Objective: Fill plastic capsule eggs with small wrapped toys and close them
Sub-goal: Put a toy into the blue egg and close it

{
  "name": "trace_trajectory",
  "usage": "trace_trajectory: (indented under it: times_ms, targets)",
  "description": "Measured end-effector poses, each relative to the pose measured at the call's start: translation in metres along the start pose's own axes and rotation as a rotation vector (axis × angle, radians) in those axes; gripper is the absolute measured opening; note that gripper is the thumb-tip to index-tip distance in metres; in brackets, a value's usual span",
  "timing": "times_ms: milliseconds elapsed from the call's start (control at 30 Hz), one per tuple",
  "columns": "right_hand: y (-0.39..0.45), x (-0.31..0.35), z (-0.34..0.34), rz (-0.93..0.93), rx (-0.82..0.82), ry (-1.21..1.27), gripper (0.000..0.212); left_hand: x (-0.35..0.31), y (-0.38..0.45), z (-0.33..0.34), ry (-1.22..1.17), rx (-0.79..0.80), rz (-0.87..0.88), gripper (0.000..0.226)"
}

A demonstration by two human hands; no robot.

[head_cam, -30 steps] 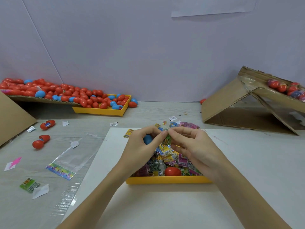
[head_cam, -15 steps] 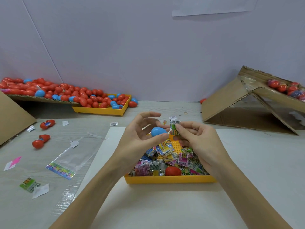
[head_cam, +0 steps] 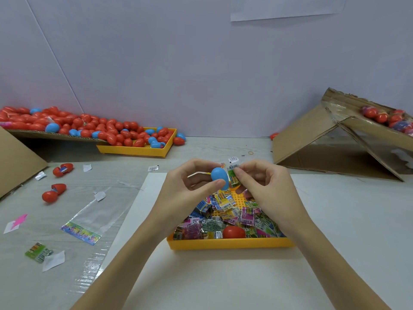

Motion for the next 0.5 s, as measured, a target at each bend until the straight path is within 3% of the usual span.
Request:
trace_trajectory:
  times_ms: [500]
  targets:
    - [0.0000,-0.0011,0.0011,-0.002,0.011,-0.052,0.014,0.0039,0.0022,-0.0007,0.027,-0.012,-0.040,0.038]
Point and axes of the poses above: each hand's wrist, its own y-axis towards the middle knuckle, its own z-axis out of the palm, x = y × z, the point moved 4 cm from there along y, towards the middle knuckle, and after that the axes turned 14 degrees about y, right-handed, at the moved point
